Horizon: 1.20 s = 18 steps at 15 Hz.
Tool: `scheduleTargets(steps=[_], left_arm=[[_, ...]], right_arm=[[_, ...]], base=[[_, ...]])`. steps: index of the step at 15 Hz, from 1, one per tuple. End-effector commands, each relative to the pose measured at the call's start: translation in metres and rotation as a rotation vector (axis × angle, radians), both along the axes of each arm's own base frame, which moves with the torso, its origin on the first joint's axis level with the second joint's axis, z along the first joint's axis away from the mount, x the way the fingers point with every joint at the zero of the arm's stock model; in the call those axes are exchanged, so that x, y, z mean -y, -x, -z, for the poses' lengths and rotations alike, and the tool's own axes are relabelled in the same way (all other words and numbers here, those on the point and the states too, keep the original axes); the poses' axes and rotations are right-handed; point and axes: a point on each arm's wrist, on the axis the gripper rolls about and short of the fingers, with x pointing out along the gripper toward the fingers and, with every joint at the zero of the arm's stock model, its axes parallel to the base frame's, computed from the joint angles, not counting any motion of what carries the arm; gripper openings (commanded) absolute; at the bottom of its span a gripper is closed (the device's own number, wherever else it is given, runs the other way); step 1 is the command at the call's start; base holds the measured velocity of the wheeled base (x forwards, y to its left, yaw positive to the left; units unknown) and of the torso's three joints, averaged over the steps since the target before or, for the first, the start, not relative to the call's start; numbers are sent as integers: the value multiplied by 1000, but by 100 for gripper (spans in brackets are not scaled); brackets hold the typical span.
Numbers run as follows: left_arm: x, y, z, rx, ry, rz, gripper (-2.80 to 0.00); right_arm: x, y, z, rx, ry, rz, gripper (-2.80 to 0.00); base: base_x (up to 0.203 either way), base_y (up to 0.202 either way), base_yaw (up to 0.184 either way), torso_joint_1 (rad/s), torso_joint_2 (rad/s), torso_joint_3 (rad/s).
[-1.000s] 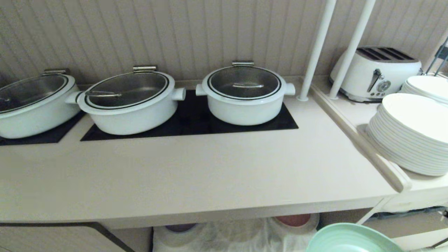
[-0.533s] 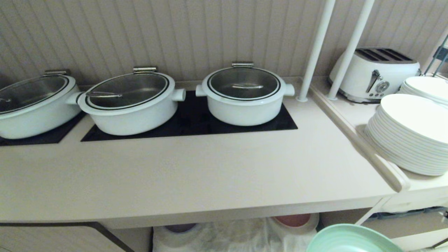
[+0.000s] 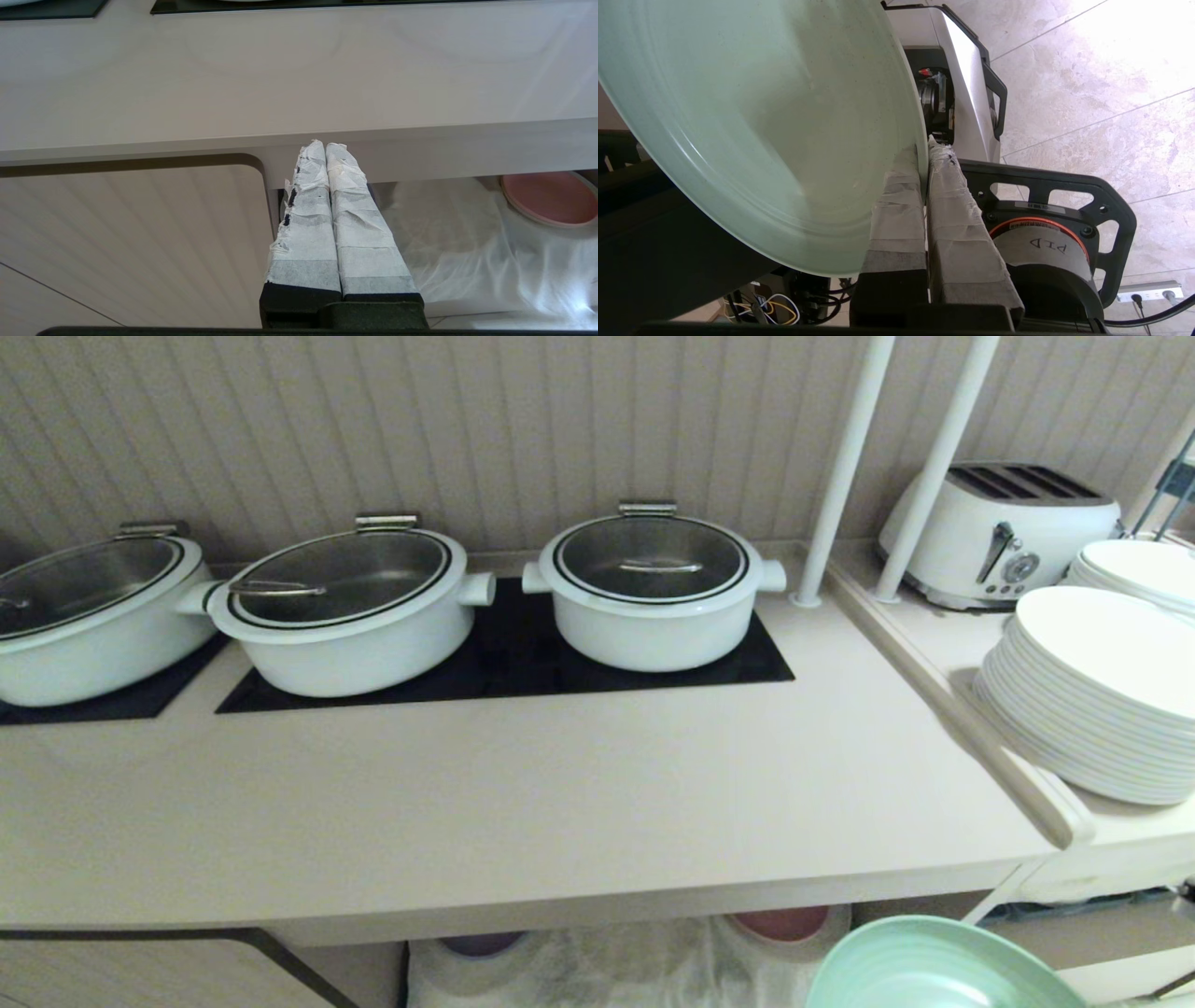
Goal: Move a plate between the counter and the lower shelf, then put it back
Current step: Put the plate
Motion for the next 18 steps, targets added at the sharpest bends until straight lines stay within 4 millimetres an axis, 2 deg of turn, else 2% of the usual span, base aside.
scheduleTargets(steps=[1, 5, 8, 14, 18], left_arm=[[0, 0, 0, 0, 0, 0, -280], [0, 0, 0, 0, 0, 0, -280], [0, 0, 0, 0, 0, 0, -280], [0, 0, 0, 0, 2, 0, -280], [0, 0, 0, 0, 0, 0, -280]], right_arm=[[-1, -6, -2, -14, -1, -1, -280], [-4, -26, -10, -19, -4, -4, -280], [-8, -48, -17, -20, -3, -14, -280], [-17, -107, -22, -36, -6, -43, -280], [-26, -156, -26, -23, -20, -53, -280]], base=[[0, 0, 0, 0, 0, 0], [0, 0, 0, 0, 0, 0], [0, 0, 0, 0, 0, 0], [0, 0, 0, 0, 0, 0], [0, 0, 0, 0, 0, 0]])
